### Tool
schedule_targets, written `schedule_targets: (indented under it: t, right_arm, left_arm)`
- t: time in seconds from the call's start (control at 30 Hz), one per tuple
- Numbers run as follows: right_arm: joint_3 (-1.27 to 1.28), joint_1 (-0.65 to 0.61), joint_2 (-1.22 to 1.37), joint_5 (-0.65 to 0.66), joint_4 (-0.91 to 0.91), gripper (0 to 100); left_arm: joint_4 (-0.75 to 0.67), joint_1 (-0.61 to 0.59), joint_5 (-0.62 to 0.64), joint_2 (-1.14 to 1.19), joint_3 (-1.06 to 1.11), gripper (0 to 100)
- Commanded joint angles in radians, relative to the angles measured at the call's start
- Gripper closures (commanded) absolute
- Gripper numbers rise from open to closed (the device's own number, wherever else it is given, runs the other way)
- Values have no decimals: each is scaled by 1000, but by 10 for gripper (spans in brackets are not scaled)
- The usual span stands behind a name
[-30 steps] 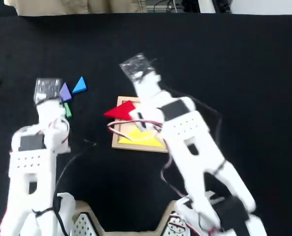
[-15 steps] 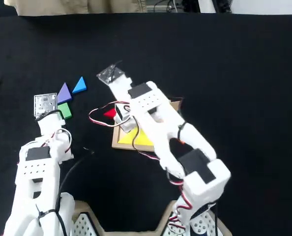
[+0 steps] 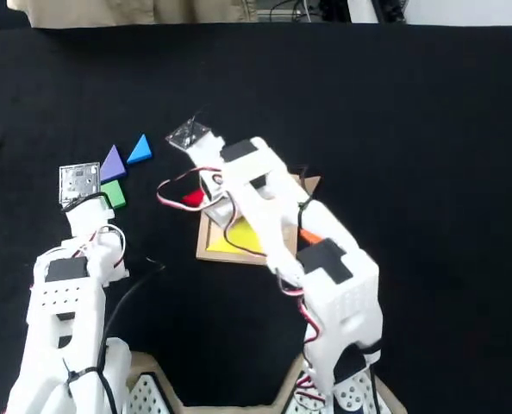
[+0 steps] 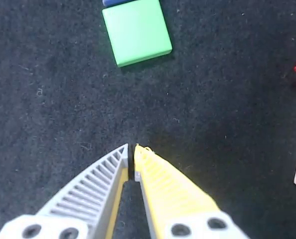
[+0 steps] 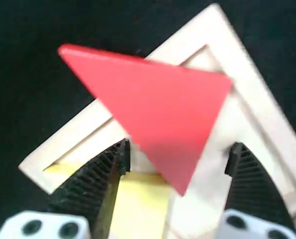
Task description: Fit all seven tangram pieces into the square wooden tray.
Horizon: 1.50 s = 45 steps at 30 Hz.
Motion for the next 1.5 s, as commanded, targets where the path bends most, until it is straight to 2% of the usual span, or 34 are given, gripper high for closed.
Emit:
schedule_targets:
  t: [0.0, 0.13, 0.47, 0.73, 0.87, 1.07, 1.47]
  right_arm:
    - [-70, 68, 22, 9, -11, 766]
    - [-70, 78, 25, 14, -11, 850]
    - [-65, 80, 25, 14, -9, 858]
    - [-74, 78, 22, 17, 69, 858]
    - [-65, 72, -21, 37, 83, 858]
    - [-31, 74, -99, 49, 86, 939]
    - [-21, 71, -97, 51, 103, 946]
  left_arm:
    - [-11, -1, 6, -12, -4, 970]
    - [-12, -1, 6, -12, -4, 970]
    - [-15, 36, 0, -12, 5, 970]
    - [-17, 36, 0, -12, 5, 970]
    - [-60, 35, 0, -14, 21, 970]
    - [-69, 35, 0, -14, 25, 970]
    - [-69, 35, 0, -14, 25, 970]
